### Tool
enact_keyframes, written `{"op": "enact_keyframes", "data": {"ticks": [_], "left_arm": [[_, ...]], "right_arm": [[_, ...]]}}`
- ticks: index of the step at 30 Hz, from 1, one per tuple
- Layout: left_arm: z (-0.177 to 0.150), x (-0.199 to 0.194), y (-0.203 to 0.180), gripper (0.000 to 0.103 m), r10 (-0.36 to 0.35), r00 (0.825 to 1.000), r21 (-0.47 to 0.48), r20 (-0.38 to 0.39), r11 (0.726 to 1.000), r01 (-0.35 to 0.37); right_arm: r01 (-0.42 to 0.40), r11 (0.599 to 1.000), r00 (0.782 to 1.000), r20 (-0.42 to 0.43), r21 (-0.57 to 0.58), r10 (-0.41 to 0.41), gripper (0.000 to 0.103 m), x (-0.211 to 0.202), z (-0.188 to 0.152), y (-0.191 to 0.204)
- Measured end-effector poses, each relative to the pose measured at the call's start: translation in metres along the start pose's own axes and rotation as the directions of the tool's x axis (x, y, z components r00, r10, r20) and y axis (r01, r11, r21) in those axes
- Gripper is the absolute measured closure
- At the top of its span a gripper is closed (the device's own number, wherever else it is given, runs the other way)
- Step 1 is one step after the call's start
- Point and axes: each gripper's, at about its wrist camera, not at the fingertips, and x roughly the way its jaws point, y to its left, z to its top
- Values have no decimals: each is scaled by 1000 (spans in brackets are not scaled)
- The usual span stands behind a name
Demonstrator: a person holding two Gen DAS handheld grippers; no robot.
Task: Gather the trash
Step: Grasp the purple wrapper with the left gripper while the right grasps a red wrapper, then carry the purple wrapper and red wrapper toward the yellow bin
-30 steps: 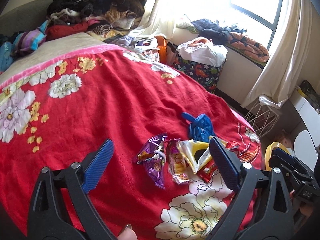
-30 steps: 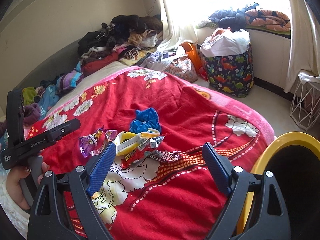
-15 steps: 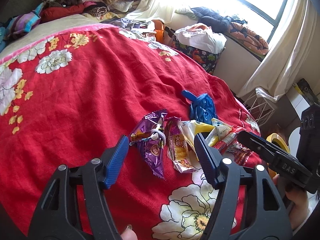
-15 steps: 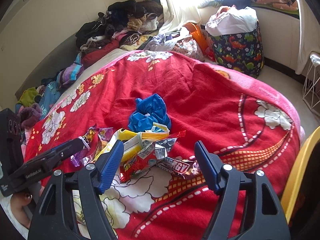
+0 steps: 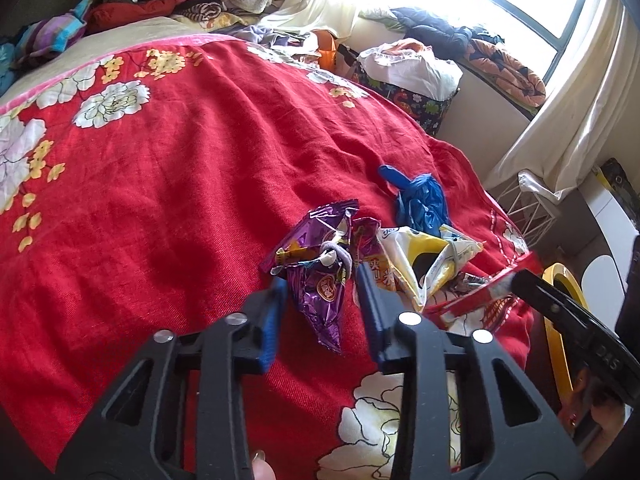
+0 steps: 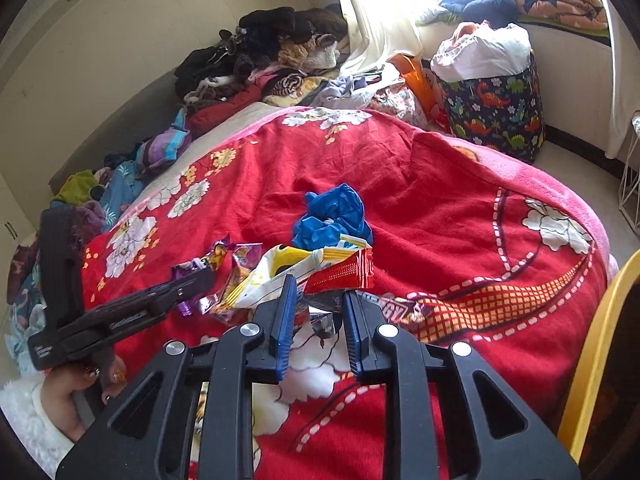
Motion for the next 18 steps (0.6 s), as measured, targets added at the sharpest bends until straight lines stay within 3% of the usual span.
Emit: {"op": "enact_keyframes", "data": {"ticks": [3, 18], "left_arm": [[0, -2, -2, 90, 3, 1000, 9, 5, 1000, -3], [16, -36, -33, 90, -64, 994, 69, 89, 996, 58]], "right_arm": [[-6, 1000, 1000, 16, 1, 6, 83, -14, -7, 1], [4, 999, 996, 93, 44, -8, 83, -73, -10, -17]]}}
